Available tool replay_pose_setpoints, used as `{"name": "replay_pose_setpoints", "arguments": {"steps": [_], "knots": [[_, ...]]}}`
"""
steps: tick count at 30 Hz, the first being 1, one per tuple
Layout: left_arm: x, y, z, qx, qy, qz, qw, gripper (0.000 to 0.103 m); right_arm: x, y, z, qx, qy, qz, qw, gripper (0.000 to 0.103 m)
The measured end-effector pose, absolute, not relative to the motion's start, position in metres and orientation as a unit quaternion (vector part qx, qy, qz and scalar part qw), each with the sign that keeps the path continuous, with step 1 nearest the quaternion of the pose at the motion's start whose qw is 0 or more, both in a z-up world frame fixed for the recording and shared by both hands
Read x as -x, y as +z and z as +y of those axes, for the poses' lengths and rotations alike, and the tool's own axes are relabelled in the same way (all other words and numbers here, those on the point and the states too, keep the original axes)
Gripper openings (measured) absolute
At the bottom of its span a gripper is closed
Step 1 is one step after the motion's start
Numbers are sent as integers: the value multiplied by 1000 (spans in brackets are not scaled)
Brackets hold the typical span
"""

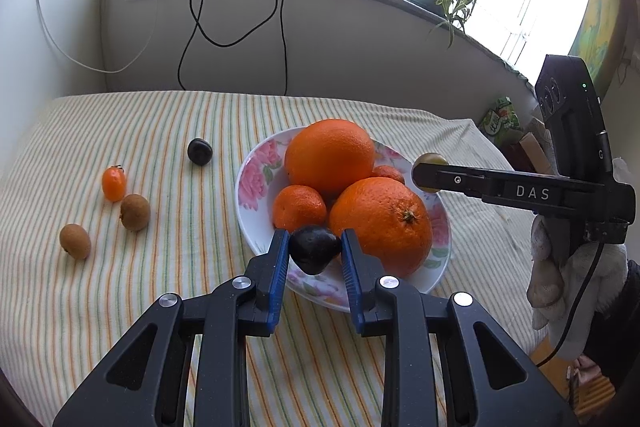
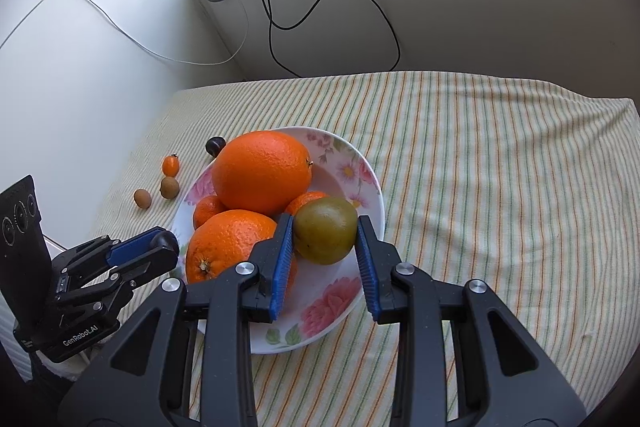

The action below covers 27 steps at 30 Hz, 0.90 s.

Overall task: Organize fruits
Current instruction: 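Open the right gripper to drop the green fruit while the left gripper releases the plum into the plate, then lift both tools away from the plate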

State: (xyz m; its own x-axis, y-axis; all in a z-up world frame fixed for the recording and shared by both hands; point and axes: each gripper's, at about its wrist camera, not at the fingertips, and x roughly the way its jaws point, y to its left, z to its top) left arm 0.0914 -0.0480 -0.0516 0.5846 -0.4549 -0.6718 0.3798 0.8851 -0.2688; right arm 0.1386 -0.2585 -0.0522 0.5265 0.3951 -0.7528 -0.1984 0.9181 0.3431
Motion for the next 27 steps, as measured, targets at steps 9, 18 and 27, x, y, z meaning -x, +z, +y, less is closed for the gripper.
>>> {"name": "replay_pose_setpoints", "arguments": {"steps": [9,18,27], "knots": [[-90,-51,-46,49,-229,389,891,34,-135,-45,-258,-104,176,442,873,61],[-87,-49,-41,50,-225,386,893,34,-134,-39,-261,-109,177,437,875,61],[-83,-44,-37,48,-223,379,897,34,-130,-34,-256,-104,177,434,877,61]]}}
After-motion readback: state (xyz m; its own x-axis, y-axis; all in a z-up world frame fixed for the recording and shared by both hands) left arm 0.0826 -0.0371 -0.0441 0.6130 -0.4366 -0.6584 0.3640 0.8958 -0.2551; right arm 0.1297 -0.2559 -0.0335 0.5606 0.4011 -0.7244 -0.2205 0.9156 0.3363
